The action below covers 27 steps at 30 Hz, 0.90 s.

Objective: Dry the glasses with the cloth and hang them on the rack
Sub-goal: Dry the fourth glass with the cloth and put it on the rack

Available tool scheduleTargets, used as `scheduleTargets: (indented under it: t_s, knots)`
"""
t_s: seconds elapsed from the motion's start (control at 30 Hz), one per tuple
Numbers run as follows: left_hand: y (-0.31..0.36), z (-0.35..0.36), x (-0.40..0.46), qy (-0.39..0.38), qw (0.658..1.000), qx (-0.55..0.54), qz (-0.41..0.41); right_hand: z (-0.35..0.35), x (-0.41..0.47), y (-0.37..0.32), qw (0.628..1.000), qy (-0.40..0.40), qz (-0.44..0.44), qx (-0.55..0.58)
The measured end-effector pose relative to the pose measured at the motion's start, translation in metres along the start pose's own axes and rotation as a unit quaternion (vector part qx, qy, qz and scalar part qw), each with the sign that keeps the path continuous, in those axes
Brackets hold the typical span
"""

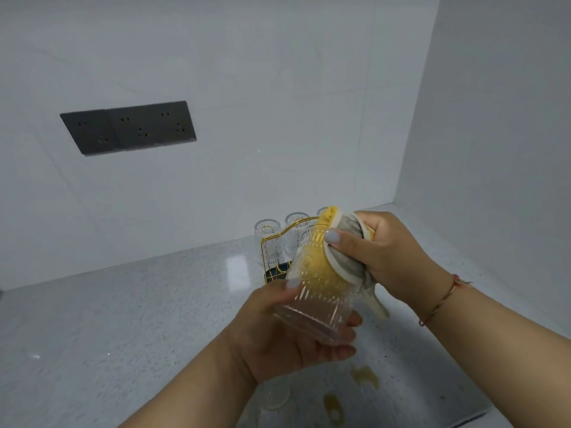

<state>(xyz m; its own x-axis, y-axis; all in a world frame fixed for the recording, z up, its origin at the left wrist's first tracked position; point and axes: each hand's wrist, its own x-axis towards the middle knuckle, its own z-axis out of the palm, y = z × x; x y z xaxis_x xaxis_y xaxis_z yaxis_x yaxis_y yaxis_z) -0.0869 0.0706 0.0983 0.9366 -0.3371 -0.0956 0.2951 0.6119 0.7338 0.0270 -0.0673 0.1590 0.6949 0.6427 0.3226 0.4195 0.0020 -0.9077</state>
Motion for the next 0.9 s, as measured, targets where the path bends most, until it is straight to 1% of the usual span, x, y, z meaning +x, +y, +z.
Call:
scheduleTargets:
  t_s: [0.03,0.07,0.1,0.13,0.17,0.2,0.23,0.27,0.3,0.33,0.37,0.4,0.43,0.47,0.5,0.53,0.57,0.6,0.63,0.67,0.73,0.77,0.83,0.9]
  knots:
    - [0.003,-0.002,0.001,0.042,0.997,0.064,0.002,-0.001,0.002,-0.002,0.999,-0.005,0.012,-0.038]
    - [0.008,-0.001,0.003,0.097,0.982,0.159,0.012,0.0,0.004,-0.004,0.996,-0.014,0.021,-0.091]
    - [0.012,0.002,0.004,0.157,0.947,0.278,0.034,0.002,0.006,-0.005,0.987,-0.021,0.023,-0.155]
    - [0.015,0.006,0.006,0.197,0.898,0.389,0.06,0.006,0.006,-0.005,0.975,-0.023,0.018,-0.221]
    - [0.016,0.011,0.007,0.209,0.848,0.478,0.095,0.01,0.007,-0.005,0.962,-0.02,0.011,-0.271]
    - [0.016,0.018,0.009,0.203,0.804,0.545,0.126,0.015,0.007,-0.005,0.955,-0.015,0.006,-0.297]
    - [0.015,0.023,0.01,0.204,0.775,0.58,0.146,0.018,0.007,-0.006,0.953,-0.011,0.002,-0.303]
    - [0.014,0.025,0.009,0.217,0.765,0.587,0.153,0.02,0.007,-0.008,0.955,-0.009,-0.001,-0.295]
    - [0.015,0.023,0.008,0.23,0.776,0.567,0.152,0.019,0.008,-0.009,0.96,-0.006,-0.004,-0.28]
    - [0.018,0.021,0.006,0.236,0.813,0.514,0.141,0.018,0.009,-0.011,0.966,-0.003,-0.006,-0.259]
    - [0.019,0.017,0.004,0.222,0.863,0.438,0.12,0.015,0.01,-0.012,0.974,-0.006,-0.005,-0.228]
    - [0.02,0.013,0.002,0.185,0.912,0.352,0.103,0.013,0.011,-0.013,0.984,-0.013,-0.004,-0.178]
    - [0.019,0.01,0.0,0.14,0.95,0.264,0.089,0.01,0.011,-0.012,0.993,-0.023,-0.008,-0.113]
    - [0.017,0.007,-0.001,0.096,0.977,0.177,0.078,0.009,0.01,-0.01,0.998,-0.035,-0.017,-0.047]
    - [0.013,0.003,-0.002,0.056,0.991,0.103,0.069,0.008,0.01,-0.007,0.998,-0.047,-0.028,0.007]
    - [0.011,0.0,-0.003,0.022,0.996,0.058,0.058,0.007,0.009,-0.005,0.997,-0.055,-0.038,0.042]
    - [0.012,0.0,-0.003,-0.001,0.998,0.04,0.048,0.006,0.01,-0.003,0.996,-0.058,-0.046,0.058]
    - [0.013,-0.001,-0.003,-0.01,0.998,0.046,0.042,0.005,0.011,-0.003,0.996,-0.062,-0.048,0.053]
    - [0.015,-0.002,-0.003,-0.004,0.996,0.072,0.042,0.005,0.012,-0.004,0.996,-0.066,-0.05,0.022]
    - [0.018,-0.002,-0.003,0.017,0.991,0.126,0.05,0.006,0.013,-0.005,0.995,-0.073,-0.055,-0.032]
    - [0.025,0.003,0.001,0.088,0.961,0.251,0.076,0.008,0.013,-0.005,0.981,-0.084,-0.09,-0.151]
    - [0.026,0.003,0.003,0.111,0.949,0.283,0.081,0.01,0.013,-0.003,0.972,-0.085,-0.108,-0.189]
    - [0.028,0.004,0.005,0.133,0.94,0.3,0.09,0.012,0.011,-0.002,0.969,-0.071,-0.123,-0.203]
    - [0.03,0.0,0.006,0.137,0.935,0.314,0.095,0.014,0.007,-0.001,0.976,-0.042,-0.127,-0.173]
